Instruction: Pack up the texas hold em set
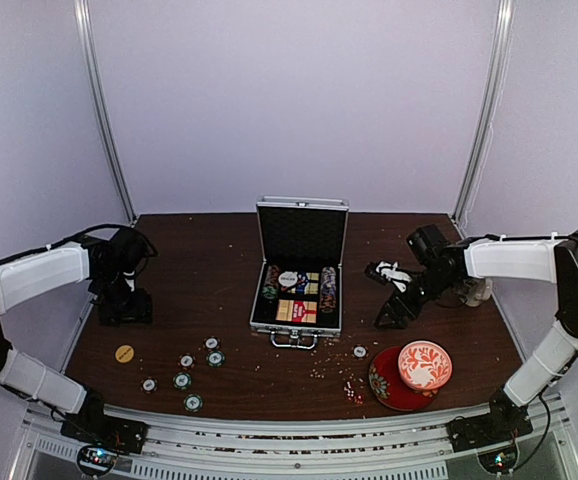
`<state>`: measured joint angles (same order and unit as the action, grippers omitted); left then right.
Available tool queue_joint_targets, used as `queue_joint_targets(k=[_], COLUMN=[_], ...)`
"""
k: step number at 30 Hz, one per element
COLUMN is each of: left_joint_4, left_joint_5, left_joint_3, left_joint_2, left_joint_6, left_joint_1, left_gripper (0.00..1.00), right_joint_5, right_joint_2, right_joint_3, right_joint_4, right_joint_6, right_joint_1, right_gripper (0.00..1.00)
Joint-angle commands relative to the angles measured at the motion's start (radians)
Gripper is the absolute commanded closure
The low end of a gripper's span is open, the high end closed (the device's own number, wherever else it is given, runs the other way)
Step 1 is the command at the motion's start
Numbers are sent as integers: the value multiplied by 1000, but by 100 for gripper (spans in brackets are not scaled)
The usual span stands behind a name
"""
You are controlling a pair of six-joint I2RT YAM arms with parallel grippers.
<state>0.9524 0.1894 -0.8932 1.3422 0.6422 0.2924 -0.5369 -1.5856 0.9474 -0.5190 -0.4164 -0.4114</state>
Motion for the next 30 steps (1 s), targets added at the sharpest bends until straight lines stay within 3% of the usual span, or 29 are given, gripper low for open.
queue_joint_targets(k=[1, 12, 30], left_joint_4=[-34, -74, -183], left_joint_5=[-88, -106, -178], left_joint_3=[81, 199, 230], left_joint_2=[-12, 1, 73], left_joint_6=[94, 160, 118], left_joint_1=[-65, -222, -234], left_gripper=[24, 23, 42], right_joint_5=[27, 30, 32], right_joint_2=[44, 52, 37], right_joint_3=[10, 13, 17], right_joint_4=[-4, -17, -26], right_joint_6=[-13, -30, -41], right_joint_1=[5, 5, 2], right_gripper=[17, 17, 17])
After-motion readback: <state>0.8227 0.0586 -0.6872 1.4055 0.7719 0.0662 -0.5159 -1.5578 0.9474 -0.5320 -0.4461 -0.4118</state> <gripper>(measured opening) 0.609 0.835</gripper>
